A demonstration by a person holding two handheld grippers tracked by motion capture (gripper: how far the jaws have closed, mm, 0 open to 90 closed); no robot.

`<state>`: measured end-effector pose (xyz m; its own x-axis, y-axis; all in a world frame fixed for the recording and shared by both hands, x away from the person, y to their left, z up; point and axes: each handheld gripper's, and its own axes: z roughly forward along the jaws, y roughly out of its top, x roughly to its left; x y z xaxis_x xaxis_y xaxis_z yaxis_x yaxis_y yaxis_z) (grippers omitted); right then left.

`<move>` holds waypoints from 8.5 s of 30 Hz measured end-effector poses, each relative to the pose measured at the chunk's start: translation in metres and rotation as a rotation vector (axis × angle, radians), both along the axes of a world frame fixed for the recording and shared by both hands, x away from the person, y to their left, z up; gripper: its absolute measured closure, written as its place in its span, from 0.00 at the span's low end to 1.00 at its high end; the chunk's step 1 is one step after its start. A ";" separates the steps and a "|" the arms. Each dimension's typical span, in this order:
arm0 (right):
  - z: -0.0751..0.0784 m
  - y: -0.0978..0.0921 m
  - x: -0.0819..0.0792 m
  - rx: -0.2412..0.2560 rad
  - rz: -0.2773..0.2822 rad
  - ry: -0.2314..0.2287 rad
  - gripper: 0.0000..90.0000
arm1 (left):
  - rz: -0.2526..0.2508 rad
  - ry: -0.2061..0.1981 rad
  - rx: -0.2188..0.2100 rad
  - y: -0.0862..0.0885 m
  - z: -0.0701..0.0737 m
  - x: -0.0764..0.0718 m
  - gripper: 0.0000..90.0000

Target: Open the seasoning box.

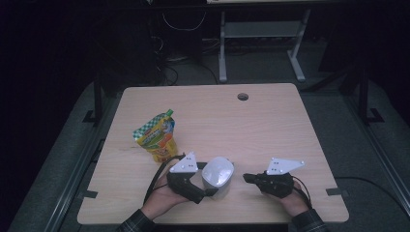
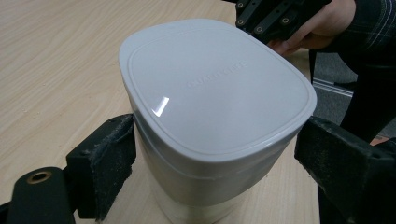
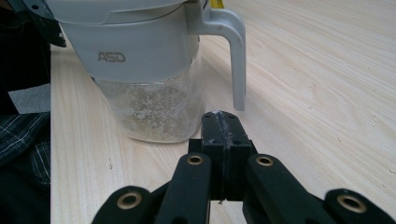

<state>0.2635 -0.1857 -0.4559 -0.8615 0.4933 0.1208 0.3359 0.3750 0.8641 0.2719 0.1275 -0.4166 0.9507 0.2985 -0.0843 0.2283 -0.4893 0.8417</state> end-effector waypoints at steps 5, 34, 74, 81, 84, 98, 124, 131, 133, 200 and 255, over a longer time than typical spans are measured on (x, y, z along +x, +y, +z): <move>0.000 0.000 0.000 0.001 0.002 -0.003 0.99 | -0.002 0.004 -0.019 0.002 0.003 0.000 0.16; -0.001 0.001 0.000 -0.005 0.005 -0.001 0.99 | 0.055 0.034 -0.075 0.017 0.018 0.003 0.47; -0.006 0.002 0.000 -0.005 0.006 0.031 0.99 | 0.011 0.072 -0.085 0.018 0.030 0.007 1.00; -0.006 0.002 0.001 -0.007 -0.007 0.042 0.99 | 0.002 0.066 -0.093 0.012 0.037 0.012 1.00; -0.006 0.001 0.000 -0.006 -0.009 0.043 0.99 | -0.001 0.060 -0.093 0.011 0.040 0.013 1.00; -0.007 -0.001 0.002 -0.022 -0.075 0.036 0.95 | -0.008 0.064 -0.102 0.004 0.049 0.022 1.00; -0.018 0.006 0.009 -0.047 -0.190 0.061 0.22 | -0.013 0.062 -0.113 -0.010 0.057 0.035 1.00; -0.018 0.005 0.010 -0.045 -0.196 0.069 0.21 | -0.008 0.058 -0.113 -0.013 0.058 0.040 1.00; -0.018 0.005 0.010 -0.045 -0.198 0.070 0.21 | -0.008 0.052 -0.109 -0.015 0.058 0.042 1.00; -0.006 0.045 0.034 0.025 -0.108 0.015 0.81 | 0.013 0.104 0.080 0.032 -0.012 -0.003 0.78; -0.002 -0.014 0.024 -0.006 -0.253 0.032 0.61 | 0.059 0.129 0.028 0.041 -0.004 0.014 0.90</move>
<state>0.2874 -0.1997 -0.4579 -0.7061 0.6937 0.1421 0.4465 0.2804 0.8497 0.2861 0.1689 -0.4210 0.9130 0.3578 -0.1959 0.3632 -0.4944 0.7898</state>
